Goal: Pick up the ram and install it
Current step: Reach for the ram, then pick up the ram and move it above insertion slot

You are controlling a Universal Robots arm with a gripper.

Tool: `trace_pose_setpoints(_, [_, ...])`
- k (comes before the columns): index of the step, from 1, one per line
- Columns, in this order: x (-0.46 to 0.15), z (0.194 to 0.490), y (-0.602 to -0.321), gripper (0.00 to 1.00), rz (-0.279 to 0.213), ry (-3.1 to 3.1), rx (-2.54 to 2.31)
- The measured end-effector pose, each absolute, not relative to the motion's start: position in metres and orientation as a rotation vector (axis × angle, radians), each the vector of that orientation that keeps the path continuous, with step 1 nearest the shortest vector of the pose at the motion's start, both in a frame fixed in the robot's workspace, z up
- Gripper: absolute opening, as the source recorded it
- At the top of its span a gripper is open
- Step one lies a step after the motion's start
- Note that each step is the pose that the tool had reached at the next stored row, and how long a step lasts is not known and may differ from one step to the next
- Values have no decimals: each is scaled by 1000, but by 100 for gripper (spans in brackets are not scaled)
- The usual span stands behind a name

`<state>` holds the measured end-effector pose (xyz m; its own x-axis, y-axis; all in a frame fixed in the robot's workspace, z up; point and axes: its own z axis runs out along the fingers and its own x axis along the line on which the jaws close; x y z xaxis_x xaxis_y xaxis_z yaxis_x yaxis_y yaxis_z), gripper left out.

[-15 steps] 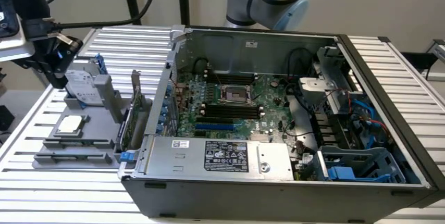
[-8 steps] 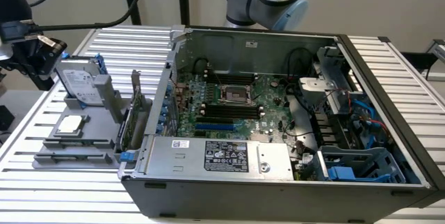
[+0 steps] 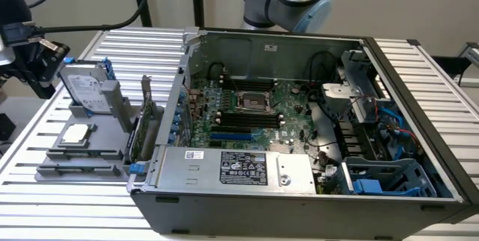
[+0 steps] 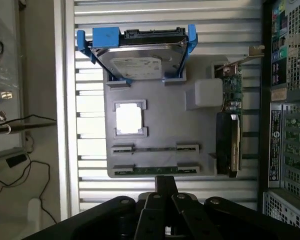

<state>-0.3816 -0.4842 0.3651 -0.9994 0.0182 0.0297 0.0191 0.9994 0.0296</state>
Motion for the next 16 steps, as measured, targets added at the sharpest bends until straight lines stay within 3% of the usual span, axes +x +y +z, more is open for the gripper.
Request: trace_pose_setpoints(16, [-382, 365, -484, 11, -46, -3113, -24])
